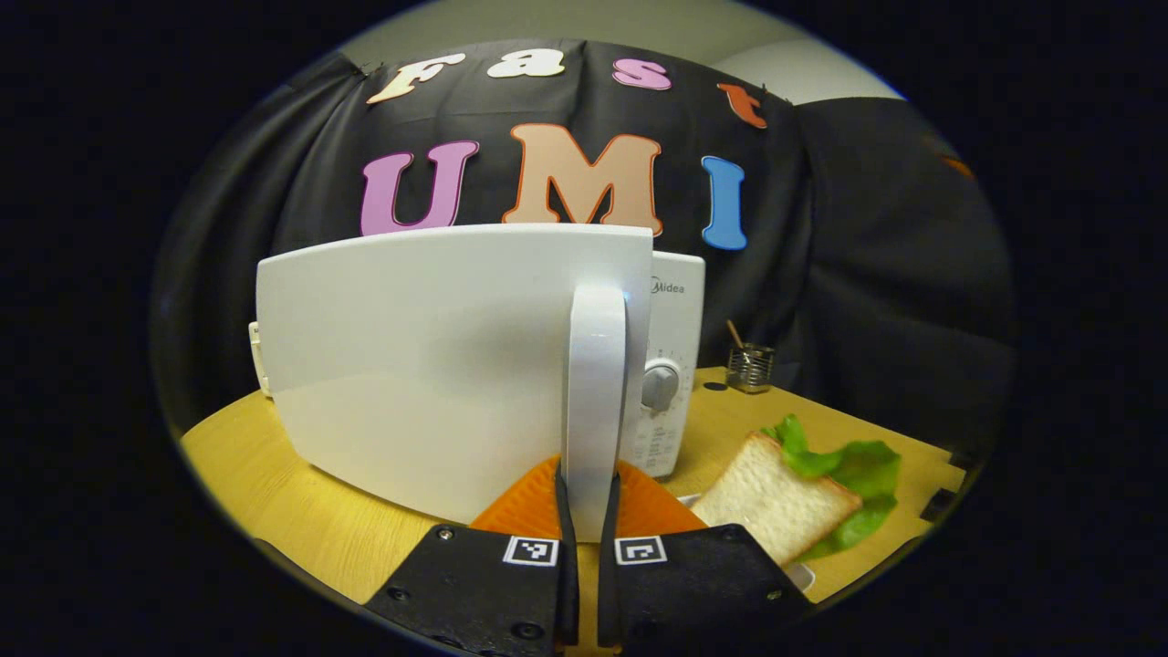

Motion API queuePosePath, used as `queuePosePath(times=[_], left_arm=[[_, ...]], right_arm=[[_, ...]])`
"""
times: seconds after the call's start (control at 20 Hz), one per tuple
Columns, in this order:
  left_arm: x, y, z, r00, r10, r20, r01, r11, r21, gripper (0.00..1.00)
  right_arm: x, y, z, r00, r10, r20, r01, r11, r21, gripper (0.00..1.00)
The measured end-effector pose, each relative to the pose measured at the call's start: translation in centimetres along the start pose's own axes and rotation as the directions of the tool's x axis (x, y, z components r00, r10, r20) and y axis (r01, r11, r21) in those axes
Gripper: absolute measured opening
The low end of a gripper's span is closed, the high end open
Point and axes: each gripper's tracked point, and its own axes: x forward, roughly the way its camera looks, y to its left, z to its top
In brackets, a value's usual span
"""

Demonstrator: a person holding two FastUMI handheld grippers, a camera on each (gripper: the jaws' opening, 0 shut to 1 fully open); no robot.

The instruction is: Open the microwave oven with the left hand, put the food in, and close the microwave oven.

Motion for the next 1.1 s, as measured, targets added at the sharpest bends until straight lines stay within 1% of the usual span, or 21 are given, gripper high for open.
queuePosePath(times=[0.1,0.2,0.25,0.3,0.4,0.5,0.55,0.6,0.65,0.7,0.75,0.8,0.85,0.9,0.95,1.0,1.1], left_arm=[[-3.0,0.8,-0.2,0.999,-0.03,-0.018,0.03,1.0,0.002,0.08],[-5.4,1.6,-0.5,0.999,-0.033,-0.02,0.034,0.999,0.005,0.08],[-6.4,2.1,-0.7,0.999,-0.03,-0.012,0.03,1.0,0.003,0.08],[-7.3,2.5,-0.8,1.0,-0.024,-0.009,0.025,1.0,0.003,0.1],[-8.6,3.4,-0.7,1.0,-0.014,0.005,0.014,1.0,0.008,0.1],[-10.1,3.9,-0.9,1.0,-0.011,0.014,0.011,1.0,0.014,0.14],[-10.7,4.4,-0.8,1.0,-0.005,0.015,0.005,1.0,0.012,0.18],[-11.2,4.8,-1.0,1.0,0.003,0.009,-0.003,1.0,0.003,0.18],[-11.7,5.5,-1.3,1.0,0.02,-0.001,-0.02,1.0,-0.013,0.22],[-12.4,6.3,-1.3,0.999,0.032,-0.011,-0.032,0.999,-0.024,0.24],[-12.9,6.9,-1.5,0.999,0.041,-0.021,-0.042,0.999,-0.032,0.28],[-13.7,7.5,-1.6,0.999,0.047,-0.026,-0.048,0.998,-0.042,0.27],[-14.4,8.0,-1.8,0.998,0.049,-0.031,-0.05,0.997,-0.056,0.39],[-15.1,8.6,-1.8,0.998,0.05,-0.042,-0.053,0.996,-0.069,0.43],[-15.9,9.4,-1.9,0.997,0.063,-0.047,-0.067,0.994,-0.084,0.46],[-16.6,10.3,-1.9,0.995,0.085,-0.049,-0.089,0.992,-0.093,0.46],[-18.2,12.7,-1.8,0.989,0.144,-0.042,-0.148,0.984,-0.095,0.54]], right_arm=[[0.3,0.5,-1.5,1.0,0.023,-0.011,-0.023,1.0,0.018,0.99],[0.5,1.1,-2.7,0.999,0.049,-0.024,-0.048,0.998,0.026,0.99],[0.6,1.1,-3.1,0.998,0.05,-0.03,-0.05,0.998,0.025,0.99],[0.8,1.1,-3.3,0.998,0.049,-0.031,-0.048,0.999,0.02,0.92],[1.1,1.0,-3.9,0.999,0.041,-0.035,-0.041,0.999,0.003,0.91],[1.2,1.2,-4.2,0.999,0.038,-0.037,-0.039,0.999,-0.006,0.92],[1.3,1.4,-4.2,0.999,0.04,-0.036,-0.04,0.999,-0.004,0.92],[1.4,1.7,-4.2,0.998,0.044,-0.037,-0.044,0.999,-0.004,0.92],[1.6,1.8,-4.3,0.998,0.045,-0.036,-0.045,0.999,-0.003,0.92],[1.7,2.0,-4.2,0.998,0.046,-0.035,-0.047,0.999,-0.003,0.92],[2.0,2.2,-4.2,0.998,0.049,-0.036,-0.05,0.999,-0.004,0.92],[2.1,2.5,-4.3,0.998,0.053,-0.037,-0.054,0.999,-0.006,0.92],[2.2,2.7,-4.5,0.997,0.06,-0.041,-0.06,0.998,-0.006,0.92],[2.4,3.0,-4.5,0.997,0.07,-0.041,-0.07,0.998,-0.001,0.92],[2.7,3.4,-4.4,0.996,0.08,-0.037,-0.079,0.997,0.008,0.92],[2.9,3.7,-4.4,0.995,0.089,-0.036,-0.089,0.996,0.015,0.92],[3.4,4.4,-4.9,0.994,0.103,-0.043,-0.102,0.995,0.021,0.92]])
